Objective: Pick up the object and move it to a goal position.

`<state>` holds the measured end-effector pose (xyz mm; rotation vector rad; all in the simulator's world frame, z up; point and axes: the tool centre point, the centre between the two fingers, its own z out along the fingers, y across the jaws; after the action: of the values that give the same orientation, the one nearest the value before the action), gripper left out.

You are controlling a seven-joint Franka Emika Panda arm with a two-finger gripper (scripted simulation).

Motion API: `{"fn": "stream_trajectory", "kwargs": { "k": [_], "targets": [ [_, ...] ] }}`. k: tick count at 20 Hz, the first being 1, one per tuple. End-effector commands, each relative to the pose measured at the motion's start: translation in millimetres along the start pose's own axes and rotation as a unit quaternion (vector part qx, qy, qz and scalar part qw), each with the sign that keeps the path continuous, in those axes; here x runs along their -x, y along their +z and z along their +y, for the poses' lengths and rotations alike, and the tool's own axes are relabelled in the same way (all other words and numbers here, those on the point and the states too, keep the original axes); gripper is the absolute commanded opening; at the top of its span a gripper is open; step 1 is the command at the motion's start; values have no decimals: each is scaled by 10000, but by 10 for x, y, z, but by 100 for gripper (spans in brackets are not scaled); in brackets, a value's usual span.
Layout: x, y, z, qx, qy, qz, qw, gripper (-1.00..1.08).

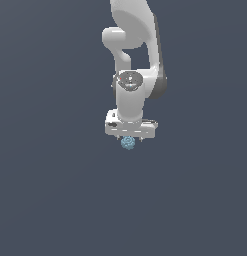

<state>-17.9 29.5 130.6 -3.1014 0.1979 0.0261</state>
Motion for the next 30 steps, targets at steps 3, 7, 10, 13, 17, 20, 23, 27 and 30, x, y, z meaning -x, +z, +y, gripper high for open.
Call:
{"fn": "stream_trajectory", "kwargs": {
  "k": [3, 7, 10, 13, 17, 20, 23, 27, 30],
  "targets": [
    [138, 166, 28, 61, 417, 36, 9991, 100],
    [249, 286, 55, 105, 740, 69, 9972, 100],
    [312, 349, 70, 127, 916, 89, 9957, 100],
    [356, 391, 82, 142, 1036, 103, 9945, 100],
    [384, 417, 89, 151, 1110, 112, 9936, 100],
    [380, 417, 87, 150, 1093, 107, 9938, 100],
    [381, 467, 89, 150, 1095, 108, 9938, 100],
    [386, 626, 96, 151, 1102, 109, 9937, 100],
    [389, 778, 104, 152, 1109, 111, 9937, 100]
  ]
}}
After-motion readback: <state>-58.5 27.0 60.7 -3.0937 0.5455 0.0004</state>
